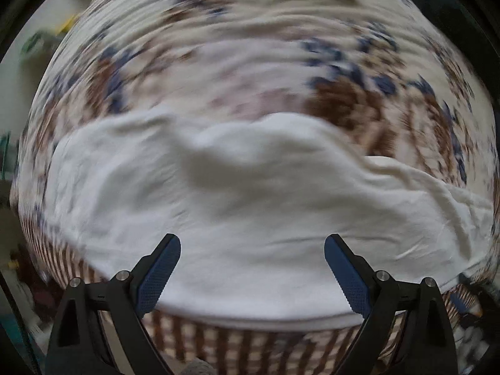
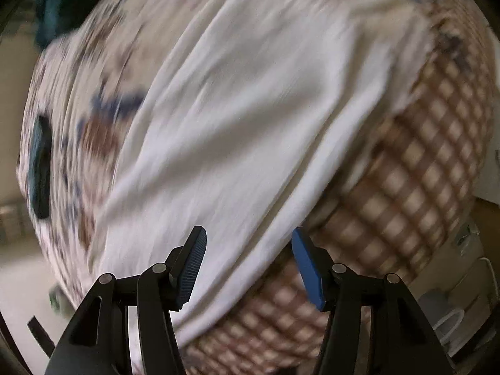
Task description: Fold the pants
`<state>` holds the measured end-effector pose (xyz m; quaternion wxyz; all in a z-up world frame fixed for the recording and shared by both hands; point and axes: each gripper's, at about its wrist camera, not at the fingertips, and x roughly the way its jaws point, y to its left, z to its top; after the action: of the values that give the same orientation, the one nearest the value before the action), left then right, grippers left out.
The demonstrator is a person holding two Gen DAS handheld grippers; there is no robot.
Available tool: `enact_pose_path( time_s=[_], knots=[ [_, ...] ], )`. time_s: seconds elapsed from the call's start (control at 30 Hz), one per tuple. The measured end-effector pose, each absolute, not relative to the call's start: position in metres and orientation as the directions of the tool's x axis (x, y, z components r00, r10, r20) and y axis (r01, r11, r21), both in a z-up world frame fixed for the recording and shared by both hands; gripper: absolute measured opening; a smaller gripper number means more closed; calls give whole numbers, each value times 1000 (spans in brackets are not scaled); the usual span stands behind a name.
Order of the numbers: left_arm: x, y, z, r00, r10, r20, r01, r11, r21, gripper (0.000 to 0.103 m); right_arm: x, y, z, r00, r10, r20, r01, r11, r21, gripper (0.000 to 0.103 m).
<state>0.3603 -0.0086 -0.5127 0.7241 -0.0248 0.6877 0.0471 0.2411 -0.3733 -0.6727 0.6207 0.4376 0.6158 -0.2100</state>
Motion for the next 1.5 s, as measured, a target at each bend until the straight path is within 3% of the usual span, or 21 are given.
enact_pose_path(
  time_s=[0.3, 0.57, 0.63, 0.77, 0.87, 0.9, 1.0, 1.23, 1.37, 1.43, 1.5],
  knots=[
    [317, 153, -505, 39, 94, -995, -370, 926, 74, 94, 260, -241, -686, 120, 326, -938, 791, 539, 289, 60],
    [314, 244, -546, 46, -85, -995, -558, 824, -96, 92, 258, -211, -694, 63, 285, -956, 843, 498, 205, 54],
    [313, 253, -553, 62, -101, -993, -578, 807, -118, 85, 257, -205, -700, 62, 299, -952, 835, 508, 214, 54],
    [306, 265, -569, 63, -101, -993, -617, 778, -119, 39, 260, -193, -714, 62, 332, -941, 825, 514, 235, 53],
    [299, 269, -569, 97, -92, -991, -625, 769, -133, 26, 265, -190, -717, 91, 337, -937, 828, 498, 259, 21],
    [296, 265, -565, 107, -77, -991, -606, 786, -126, 23, 265, -189, -715, 95, 326, -941, 827, 500, 256, 16],
    [293, 255, -551, 121, -26, -992, -549, 831, -89, 18, 264, -181, -702, 73, 279, -957, 804, 551, 222, 12],
    [273, 257, -525, 135, -2, -991, -524, 849, -73, 17, 252, -174, -670, 92, 280, -956, 785, 569, 242, 11],
    [280, 253, -542, 92, 13, -996, -510, 859, -35, 17, 244, -175, -679, 58, 277, -959, 761, 610, 223, 11],
    [285, 252, -554, 56, 14, -998, -501, 865, -16, 21, 245, -177, -695, 47, 299, -953, 764, 604, 227, 11],
    [287, 248, -547, 47, 35, -998, -501, 866, 7, 26, 242, -185, -706, 40, 342, -939, 770, 588, 247, 18]
  ],
)
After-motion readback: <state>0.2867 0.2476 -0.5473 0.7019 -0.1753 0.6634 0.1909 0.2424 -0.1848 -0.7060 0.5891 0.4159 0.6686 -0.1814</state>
